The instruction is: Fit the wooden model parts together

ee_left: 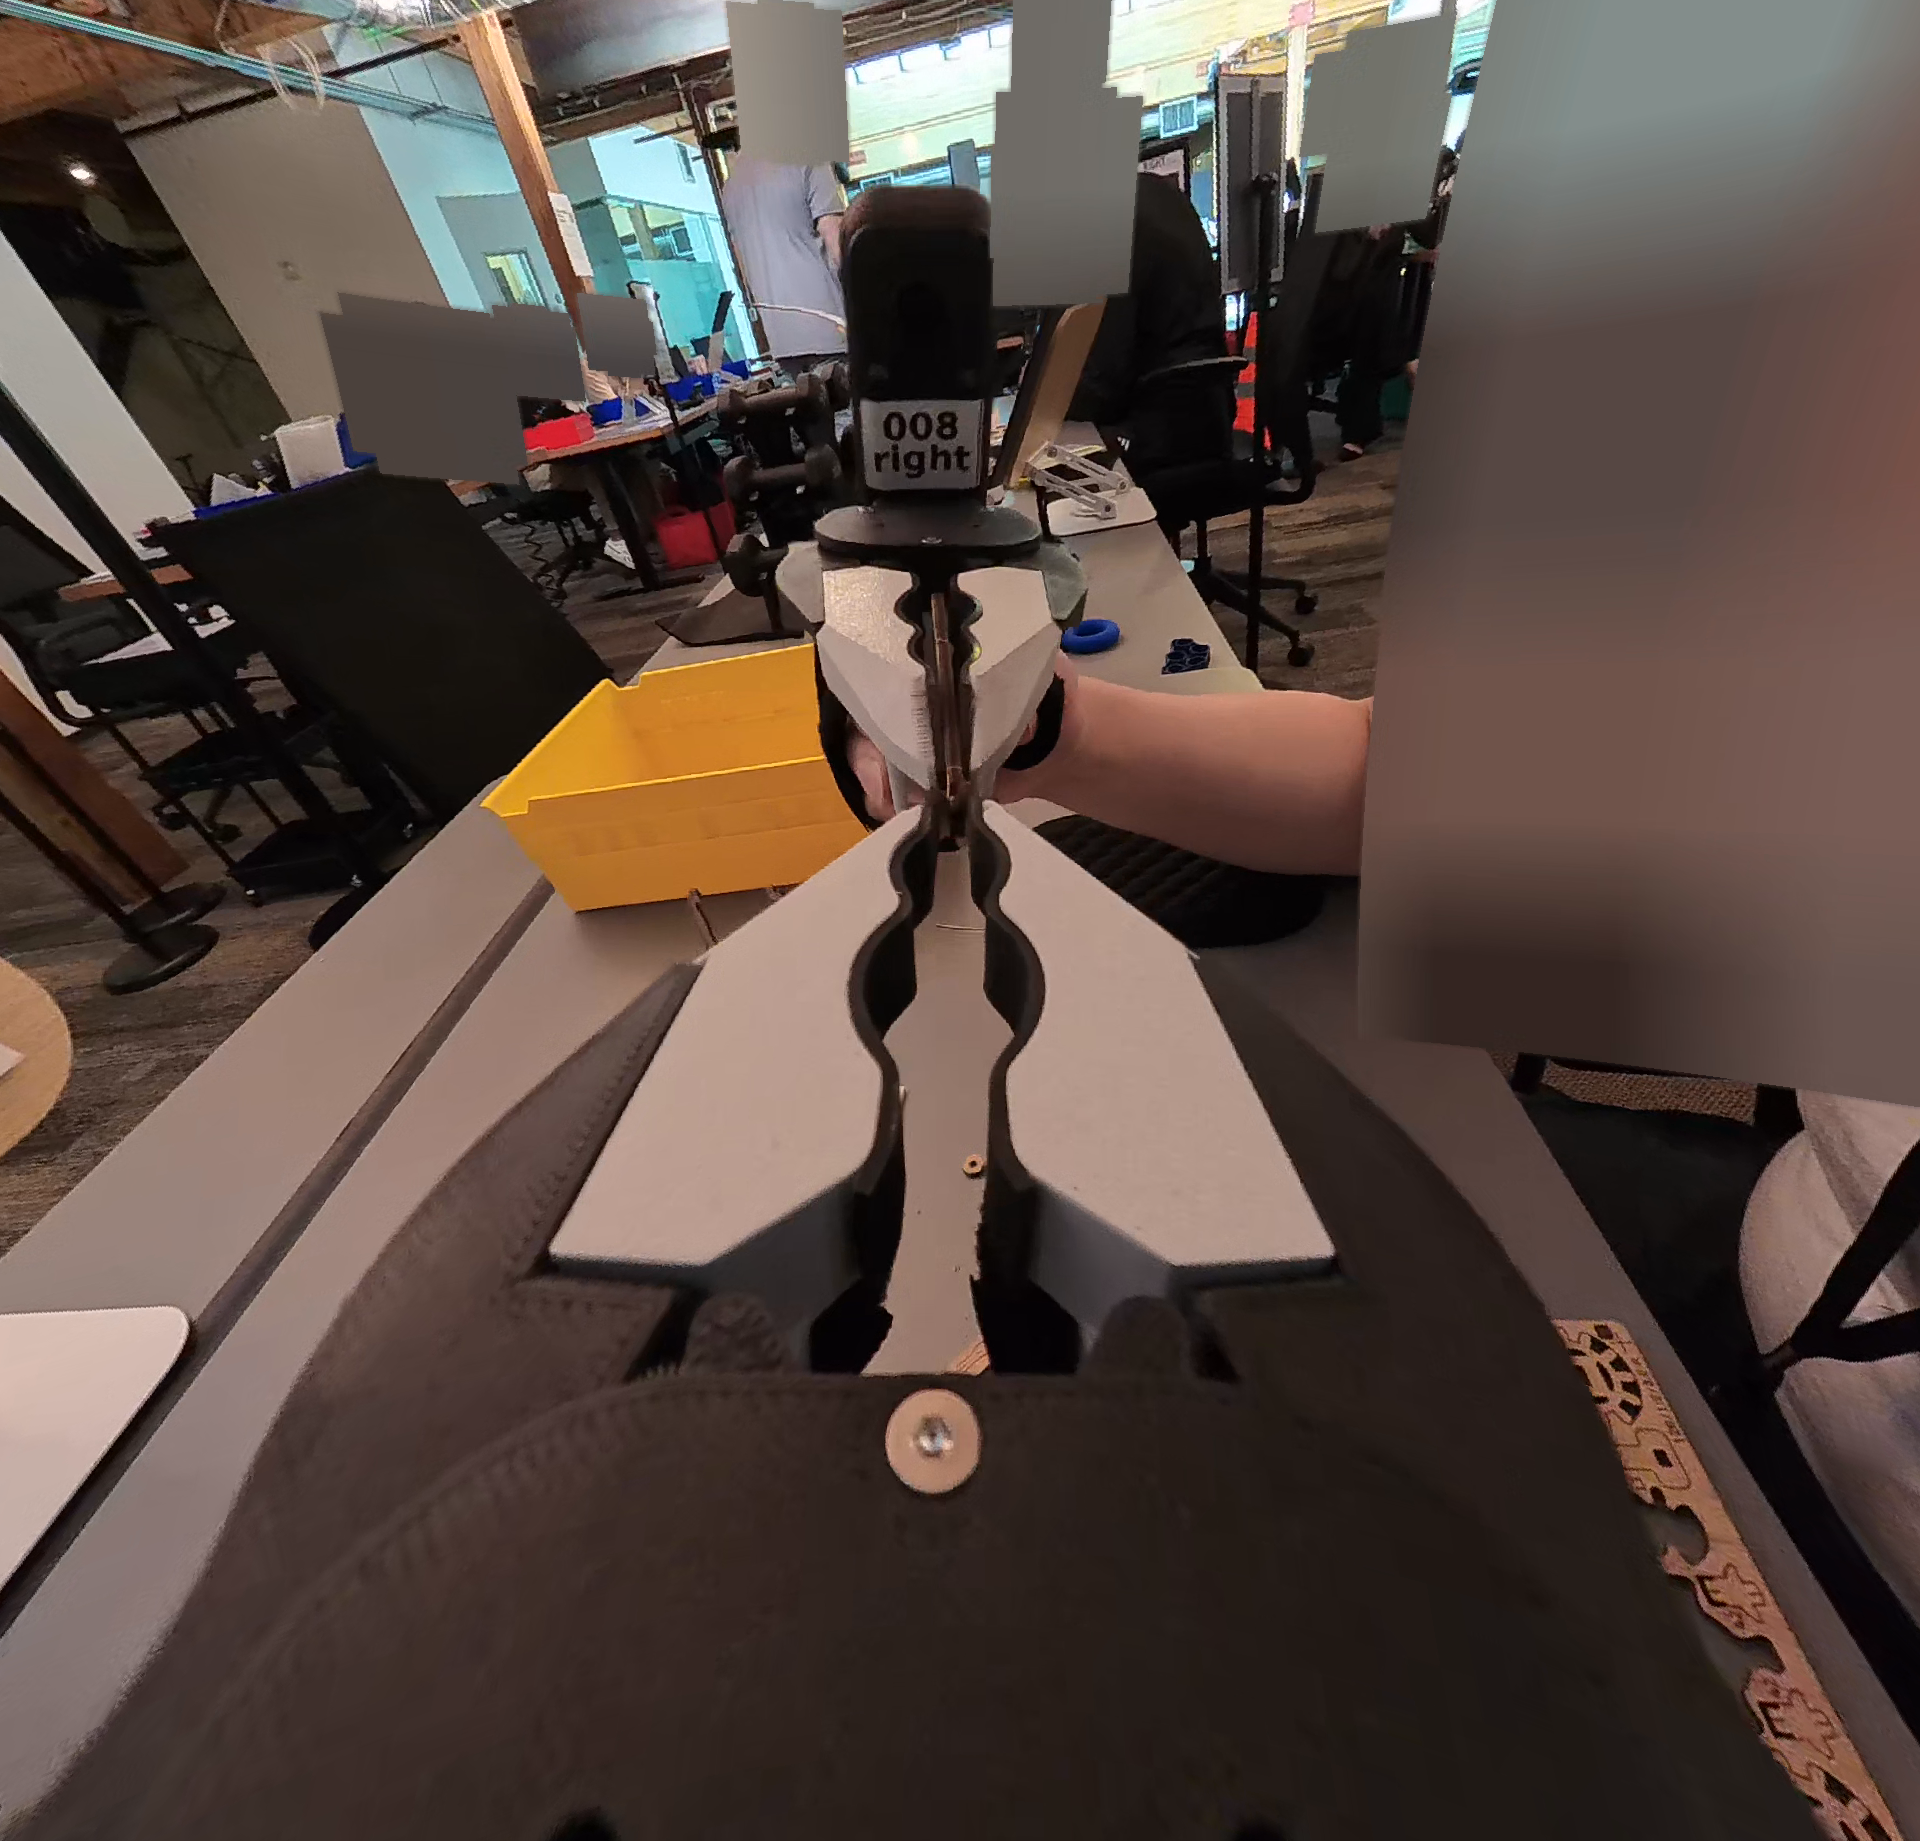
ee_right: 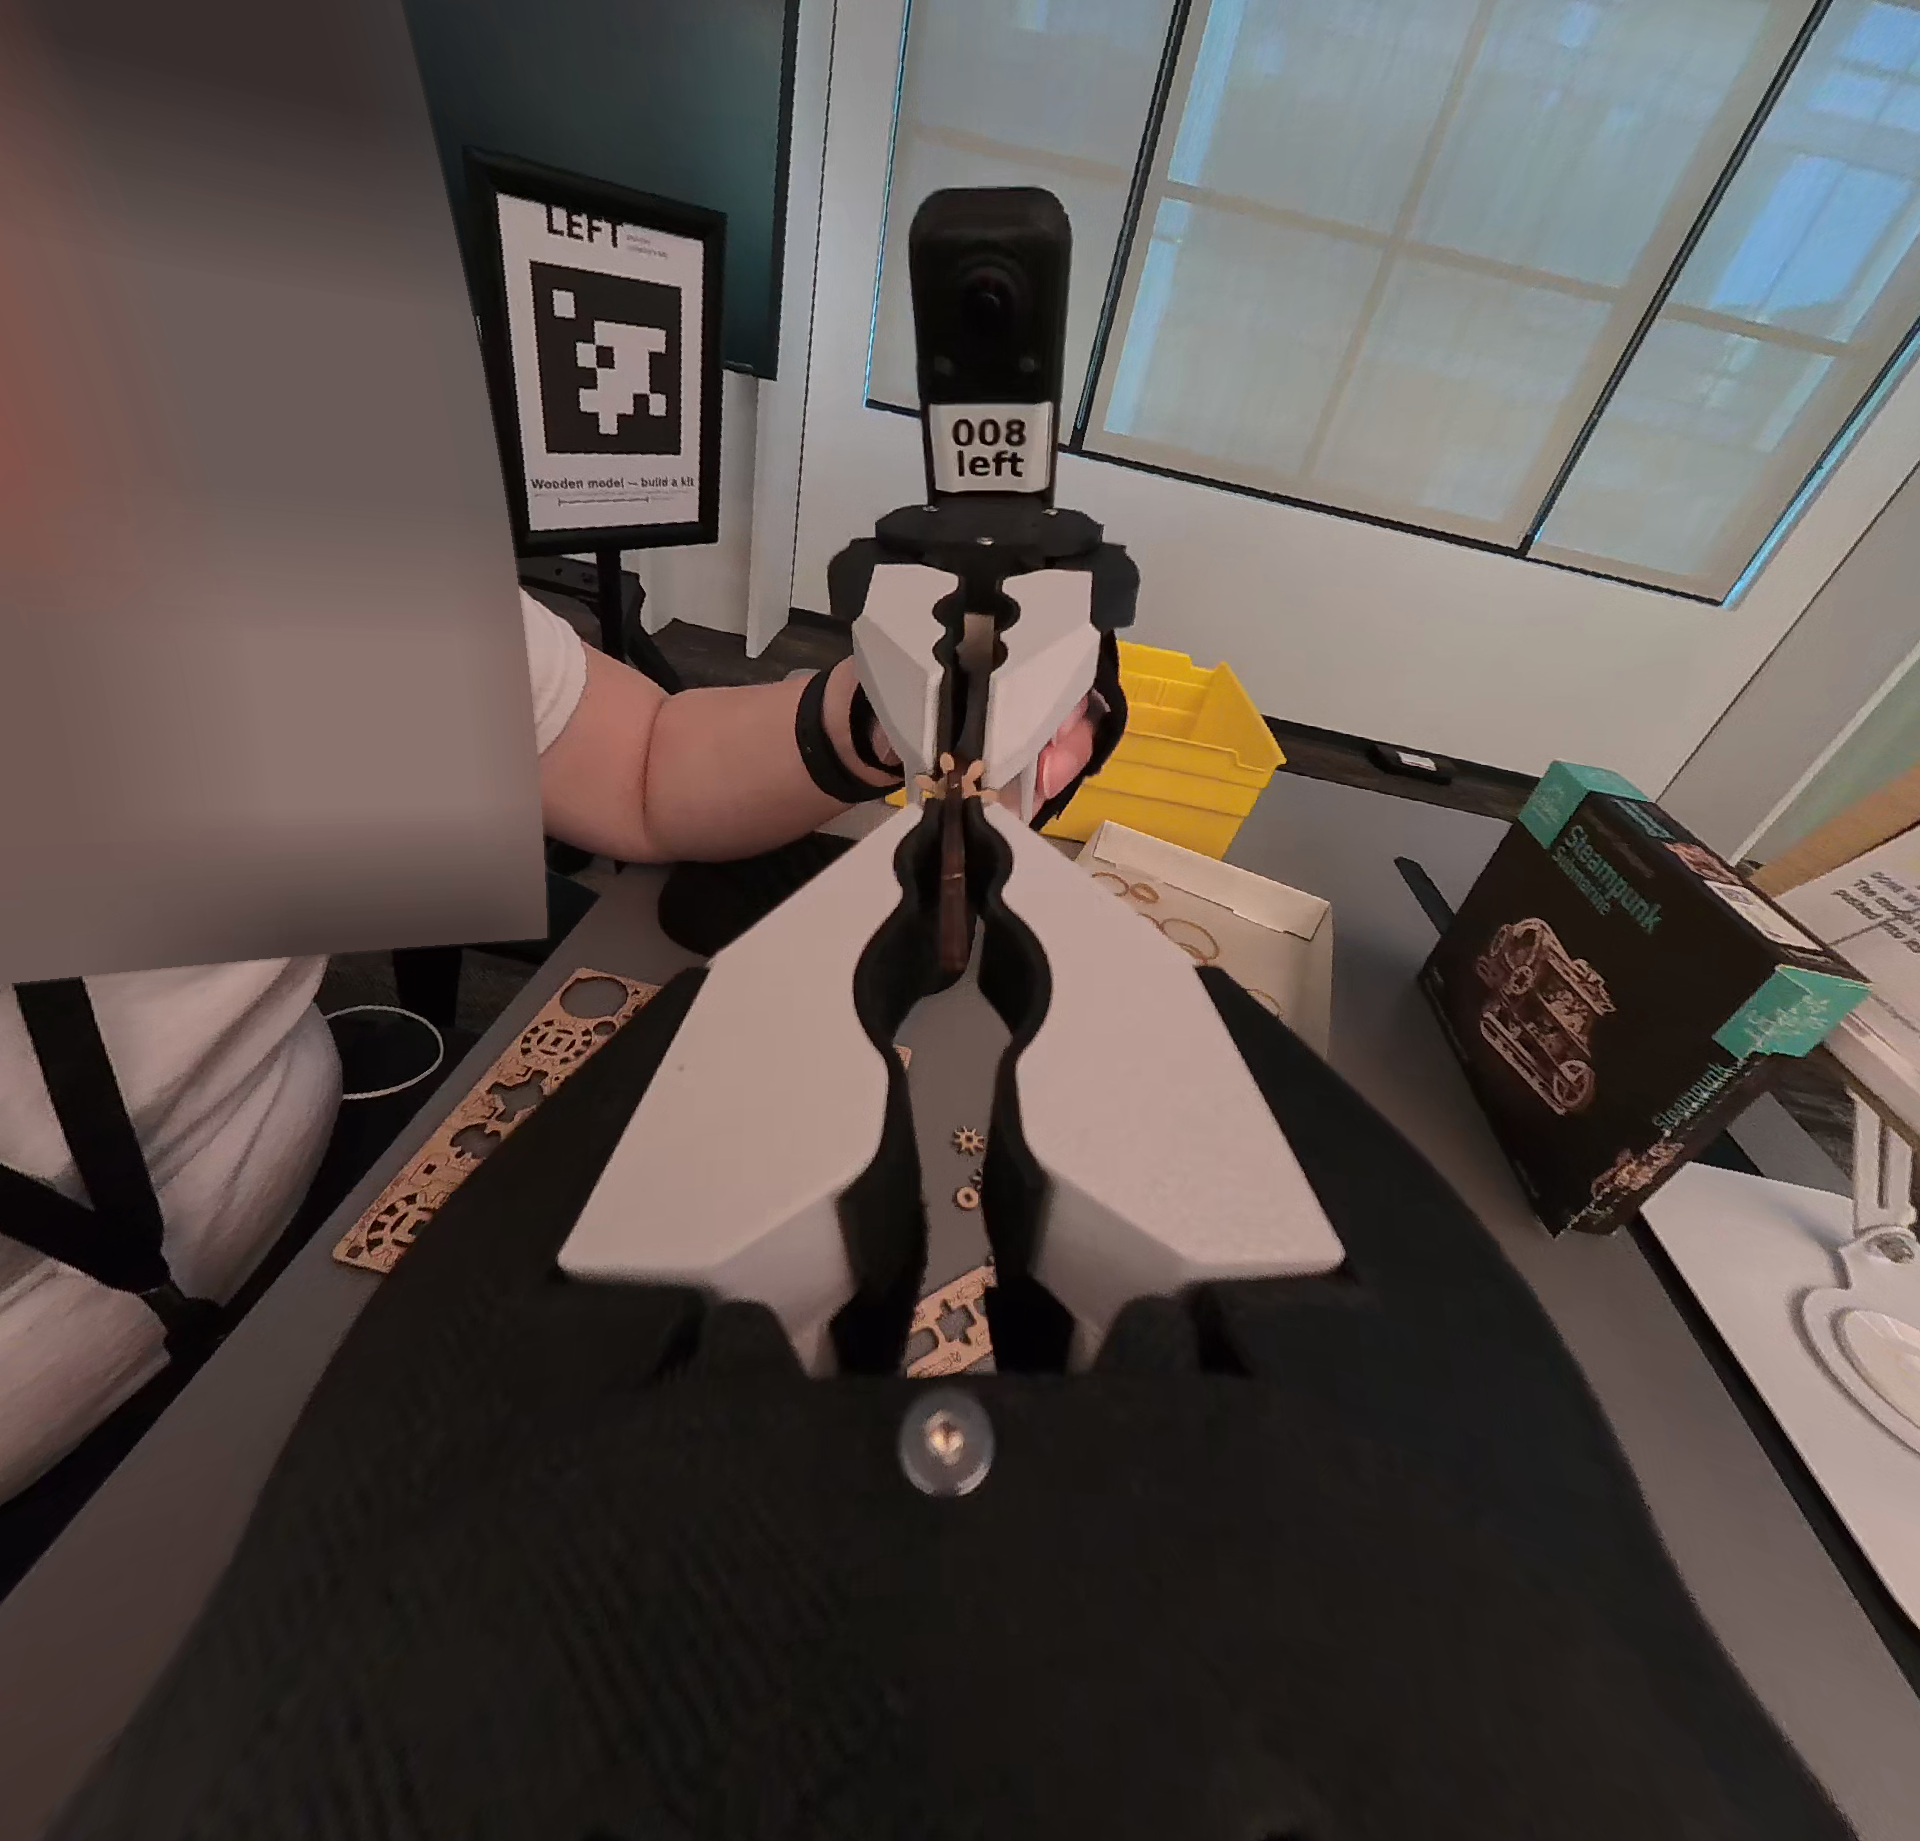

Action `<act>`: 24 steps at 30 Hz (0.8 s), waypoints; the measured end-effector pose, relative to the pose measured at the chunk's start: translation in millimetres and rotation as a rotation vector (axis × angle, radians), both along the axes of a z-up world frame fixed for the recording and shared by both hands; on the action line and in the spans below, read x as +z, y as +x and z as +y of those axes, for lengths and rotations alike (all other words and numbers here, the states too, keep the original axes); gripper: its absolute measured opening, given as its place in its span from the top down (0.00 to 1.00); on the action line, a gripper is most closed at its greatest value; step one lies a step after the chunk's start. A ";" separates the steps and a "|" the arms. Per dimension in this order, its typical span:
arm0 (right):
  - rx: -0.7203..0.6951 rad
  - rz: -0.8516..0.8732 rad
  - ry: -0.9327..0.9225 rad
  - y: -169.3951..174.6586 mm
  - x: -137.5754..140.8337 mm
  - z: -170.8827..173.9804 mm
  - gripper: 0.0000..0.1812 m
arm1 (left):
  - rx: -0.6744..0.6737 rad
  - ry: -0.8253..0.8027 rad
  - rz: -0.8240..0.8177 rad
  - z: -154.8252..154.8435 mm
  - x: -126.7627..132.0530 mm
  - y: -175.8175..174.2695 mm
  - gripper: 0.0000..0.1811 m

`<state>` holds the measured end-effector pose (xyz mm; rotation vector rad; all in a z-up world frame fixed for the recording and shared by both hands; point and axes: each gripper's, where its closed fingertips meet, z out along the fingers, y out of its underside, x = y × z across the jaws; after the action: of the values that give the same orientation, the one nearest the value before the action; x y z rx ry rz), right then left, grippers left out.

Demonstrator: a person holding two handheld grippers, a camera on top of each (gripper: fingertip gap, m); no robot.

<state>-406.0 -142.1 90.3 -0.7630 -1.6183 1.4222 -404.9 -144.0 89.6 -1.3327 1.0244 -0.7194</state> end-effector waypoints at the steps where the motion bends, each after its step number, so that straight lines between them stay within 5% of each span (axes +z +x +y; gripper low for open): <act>1: -0.007 -0.003 0.003 -0.1 -0.3 0.8 0.99 | 0.005 -0.003 0.002 0.7 -0.7 -0.1 0.98; 24: -0.056 -0.056 0.019 -4.2 -4.8 1.5 0.99 | 0.040 0.015 0.041 2.3 -3.6 -3.3 0.99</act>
<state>-410.2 -140.5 85.5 -0.8366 -1.6382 1.3549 -408.2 -141.7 86.0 -1.3564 1.0313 -0.6558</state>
